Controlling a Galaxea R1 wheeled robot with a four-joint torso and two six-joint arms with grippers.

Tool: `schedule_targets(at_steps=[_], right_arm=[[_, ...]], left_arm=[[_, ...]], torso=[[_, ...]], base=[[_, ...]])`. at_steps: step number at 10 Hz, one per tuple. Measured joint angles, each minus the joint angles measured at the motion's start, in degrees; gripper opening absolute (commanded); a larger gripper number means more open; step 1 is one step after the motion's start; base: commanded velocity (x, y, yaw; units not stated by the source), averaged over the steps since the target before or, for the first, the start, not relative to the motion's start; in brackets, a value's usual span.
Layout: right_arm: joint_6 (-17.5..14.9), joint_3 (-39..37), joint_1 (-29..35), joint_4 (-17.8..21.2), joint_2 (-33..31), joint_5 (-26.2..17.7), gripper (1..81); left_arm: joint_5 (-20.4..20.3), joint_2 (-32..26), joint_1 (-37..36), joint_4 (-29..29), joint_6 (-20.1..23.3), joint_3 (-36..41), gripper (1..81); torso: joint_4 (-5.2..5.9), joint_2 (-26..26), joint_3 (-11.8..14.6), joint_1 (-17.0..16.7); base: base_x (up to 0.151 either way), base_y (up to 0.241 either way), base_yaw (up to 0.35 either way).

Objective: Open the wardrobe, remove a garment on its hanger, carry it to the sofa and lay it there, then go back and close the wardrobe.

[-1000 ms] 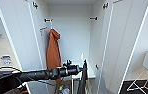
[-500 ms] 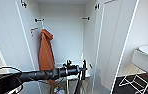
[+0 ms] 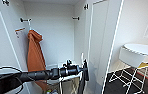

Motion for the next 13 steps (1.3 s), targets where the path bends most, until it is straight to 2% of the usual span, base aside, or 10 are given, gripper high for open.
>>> schedule_targets(at_steps=[10, 13], right_arm=[[0.00, -0.02, -0.22, 0.05, -0.11, 0.00, 81.1], [0.41, 0.11, -0.72, 0.22, -3.08, 0.11, 81.1]], left_arm=[[-0.16, -0.17, 0.02, 0.04, -0.06, 0.02, 1.0], [-0.02, -0.99, 0.13, 0.04, -0.11, 0.00, 1.0]], torso=[[0.00, 0.00, 0.00, 0.00], [0.00, 0.00, 0.00, 0.00]], base=[[0.000, 0.000, -0.289], [0.000, 0.000, -0.289]])
